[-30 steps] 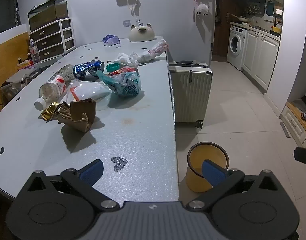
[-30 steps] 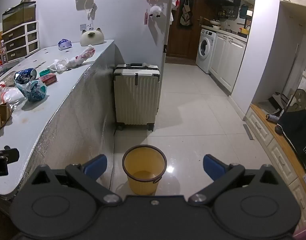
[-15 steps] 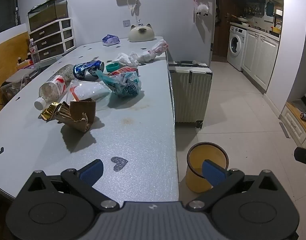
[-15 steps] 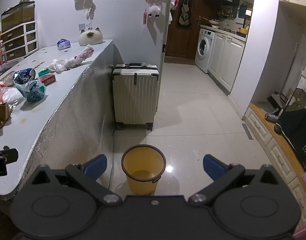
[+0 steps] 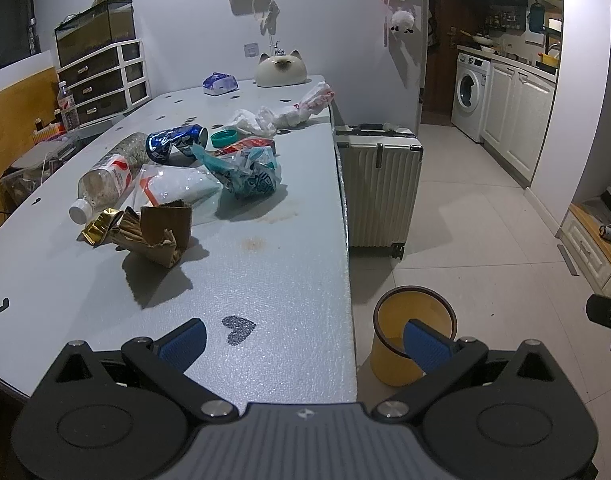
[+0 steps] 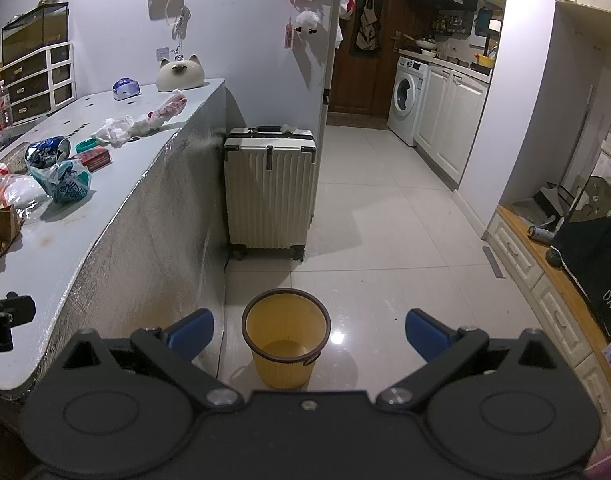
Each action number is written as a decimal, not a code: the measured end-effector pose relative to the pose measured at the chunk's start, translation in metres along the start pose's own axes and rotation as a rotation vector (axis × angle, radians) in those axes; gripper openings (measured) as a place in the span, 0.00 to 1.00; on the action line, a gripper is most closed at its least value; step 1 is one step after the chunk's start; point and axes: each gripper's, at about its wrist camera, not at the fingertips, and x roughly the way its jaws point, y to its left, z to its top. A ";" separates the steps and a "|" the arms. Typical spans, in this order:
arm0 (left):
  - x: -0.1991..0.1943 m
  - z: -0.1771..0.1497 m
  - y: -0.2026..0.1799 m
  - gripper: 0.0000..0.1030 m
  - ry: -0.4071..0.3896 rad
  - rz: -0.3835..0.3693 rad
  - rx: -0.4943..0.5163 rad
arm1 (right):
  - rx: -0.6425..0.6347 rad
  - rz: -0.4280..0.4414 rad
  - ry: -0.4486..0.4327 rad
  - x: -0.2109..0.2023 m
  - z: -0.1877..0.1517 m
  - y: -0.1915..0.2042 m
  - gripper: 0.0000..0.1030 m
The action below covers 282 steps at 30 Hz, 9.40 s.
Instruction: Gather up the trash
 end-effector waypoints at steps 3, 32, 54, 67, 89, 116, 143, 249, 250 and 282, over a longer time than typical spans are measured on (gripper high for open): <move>0.000 0.000 0.000 1.00 0.000 -0.001 -0.001 | 0.000 0.000 0.000 0.000 -0.002 -0.001 1.00; 0.000 -0.001 0.001 1.00 0.001 -0.001 -0.003 | 0.000 0.000 0.005 -0.003 -0.001 0.003 1.00; 0.002 -0.002 0.000 1.00 0.006 -0.004 -0.001 | 0.000 0.002 0.008 -0.002 -0.001 0.003 1.00; 0.004 -0.002 0.002 1.00 0.009 -0.010 -0.008 | -0.007 0.005 0.004 -0.002 0.001 0.003 1.00; 0.048 0.020 0.092 1.00 -0.038 0.138 -0.205 | -0.110 0.236 -0.163 0.028 0.050 0.073 1.00; 0.077 0.030 0.263 1.00 -0.046 0.126 -0.395 | -0.188 0.813 -0.106 0.097 0.090 0.272 0.98; 0.165 0.066 0.271 0.94 -0.061 -0.052 -0.192 | -0.097 0.716 -0.025 0.104 0.061 0.267 0.46; 0.314 0.075 -0.194 0.77 -0.038 -0.311 -0.065 | 0.337 0.023 0.004 0.297 0.012 -0.096 0.26; 0.327 0.072 -0.194 0.77 -0.026 -0.302 -0.063 | 0.350 0.025 0.015 0.312 0.010 -0.095 0.26; 0.589 -0.038 -0.216 0.77 0.482 -0.311 0.065 | 0.371 0.093 0.396 0.583 -0.080 -0.070 0.30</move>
